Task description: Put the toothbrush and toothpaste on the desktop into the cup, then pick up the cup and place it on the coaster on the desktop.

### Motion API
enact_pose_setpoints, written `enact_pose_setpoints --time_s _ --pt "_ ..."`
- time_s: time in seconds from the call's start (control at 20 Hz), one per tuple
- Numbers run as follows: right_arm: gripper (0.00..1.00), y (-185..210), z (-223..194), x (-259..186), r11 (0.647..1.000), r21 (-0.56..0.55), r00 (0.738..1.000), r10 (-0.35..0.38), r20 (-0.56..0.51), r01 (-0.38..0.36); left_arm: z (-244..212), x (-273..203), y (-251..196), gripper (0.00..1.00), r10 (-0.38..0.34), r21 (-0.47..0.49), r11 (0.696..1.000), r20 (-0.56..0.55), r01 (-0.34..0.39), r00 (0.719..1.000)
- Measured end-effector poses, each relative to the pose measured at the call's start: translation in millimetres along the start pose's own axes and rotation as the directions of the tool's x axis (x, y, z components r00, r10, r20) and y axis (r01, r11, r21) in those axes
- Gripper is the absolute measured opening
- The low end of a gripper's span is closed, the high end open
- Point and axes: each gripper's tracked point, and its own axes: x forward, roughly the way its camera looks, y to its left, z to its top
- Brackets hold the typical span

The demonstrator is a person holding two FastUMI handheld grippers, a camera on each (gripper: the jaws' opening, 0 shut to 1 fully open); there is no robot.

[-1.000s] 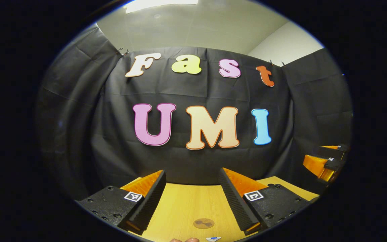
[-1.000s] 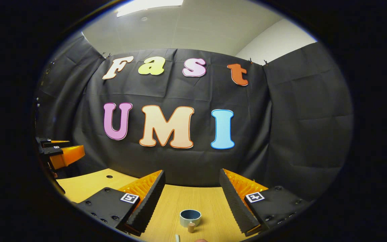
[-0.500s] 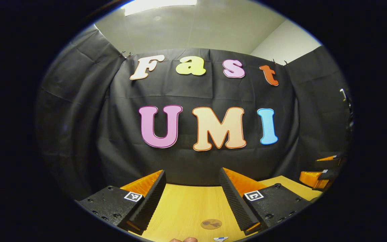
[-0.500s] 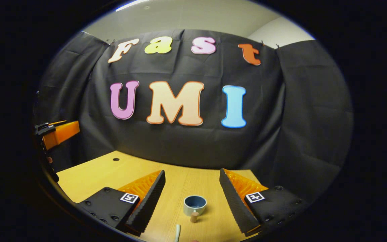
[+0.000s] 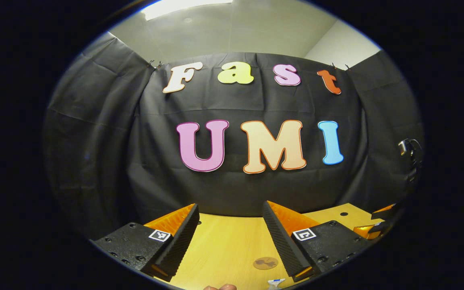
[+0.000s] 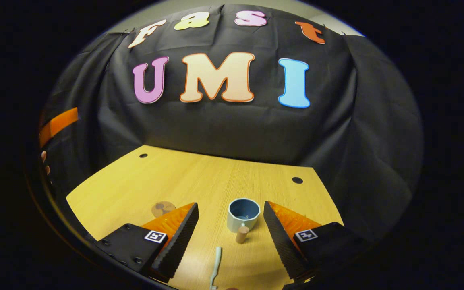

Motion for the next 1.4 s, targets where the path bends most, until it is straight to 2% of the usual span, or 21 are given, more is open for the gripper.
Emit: enact_pose_setpoints --time_s 0.35,0.6,0.9,1.2,1.3,1.4 --pt "1.0 3 -57 21 0.999 0.031 0.98 0.036 -0.194 -0.03 -12 -4 5 0.94 0.025 0.005 1.0 -0.032 -0.024 0.999" --pt "1.0 13 -106 30 0.996 0.063 0.925 0.079 -0.372 -0.059 -18 -8 10 0.94 0.035 -0.001 0.999 -0.05 -0.035 0.998" --pt "0.99 14 -146 41 0.998 0.011 0.876 0.062 -0.478 -0.064 -26 -14 13 0.94 0.044 0.007 0.999 -0.069 -0.044 0.997" --pt "0.99 20 -182 46 0.996 -0.014 0.812 0.063 -0.58 -0.088 -30 -19 16 0.94 0.053 0.02 0.998 -0.082 -0.051 0.995" --pt "0.89 20 -192 47 0.995 -0.026 0.794 0.059 -0.605 -0.093 -31 -22 19 0.94 0.06 0.027 0.998 -0.087 -0.058 0.994" --pt "0.89 18 -199 48 0.995 -0.041 0.778 0.049 -0.627 -0.096 -33 -24 21 0.94 0.066 0.027 0.998 -0.094 -0.064 0.993"
